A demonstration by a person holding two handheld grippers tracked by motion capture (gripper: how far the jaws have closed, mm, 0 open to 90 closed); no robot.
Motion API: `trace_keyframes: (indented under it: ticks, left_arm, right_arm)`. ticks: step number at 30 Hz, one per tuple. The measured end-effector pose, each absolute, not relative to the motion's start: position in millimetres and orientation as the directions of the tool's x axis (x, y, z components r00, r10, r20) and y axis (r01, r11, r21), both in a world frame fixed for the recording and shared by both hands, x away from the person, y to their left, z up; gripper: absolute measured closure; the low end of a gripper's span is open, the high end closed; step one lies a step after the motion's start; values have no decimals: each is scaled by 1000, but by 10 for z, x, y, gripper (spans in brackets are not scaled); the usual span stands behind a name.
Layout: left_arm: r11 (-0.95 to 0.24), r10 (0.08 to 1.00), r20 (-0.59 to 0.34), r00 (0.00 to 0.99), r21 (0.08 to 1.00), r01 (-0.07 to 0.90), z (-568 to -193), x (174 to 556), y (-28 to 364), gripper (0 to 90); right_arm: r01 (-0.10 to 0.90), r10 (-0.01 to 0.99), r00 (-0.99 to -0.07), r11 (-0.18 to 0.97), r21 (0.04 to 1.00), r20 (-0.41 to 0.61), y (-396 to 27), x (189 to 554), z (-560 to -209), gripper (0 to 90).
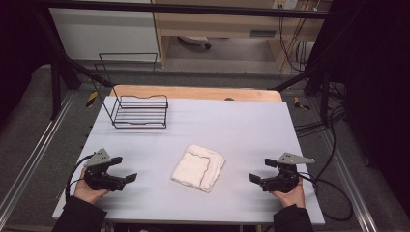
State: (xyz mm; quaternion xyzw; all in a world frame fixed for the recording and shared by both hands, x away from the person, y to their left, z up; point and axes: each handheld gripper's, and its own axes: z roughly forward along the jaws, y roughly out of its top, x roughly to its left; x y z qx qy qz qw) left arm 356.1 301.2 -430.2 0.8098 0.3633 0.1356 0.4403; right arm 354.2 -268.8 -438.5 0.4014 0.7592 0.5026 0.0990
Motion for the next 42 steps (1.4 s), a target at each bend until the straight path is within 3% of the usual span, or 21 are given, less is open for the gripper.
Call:
trace_keyframes:
  ticks: [27, 42]
  left_arm:
    - [-363, 707, -98, 701, 799, 478, -4265, 3568, 2853, 76]
    - [-358, 717, -125, 686, 778, 516, -4205, 3625, 2545, 104]
  right_arm:
    - [507, 710, -661, 183, 842, 243, -2654, 3534, -4365, 7]
    - [505, 714, -662, 198, 840, 230, -2629, 3534, -4367, 7]
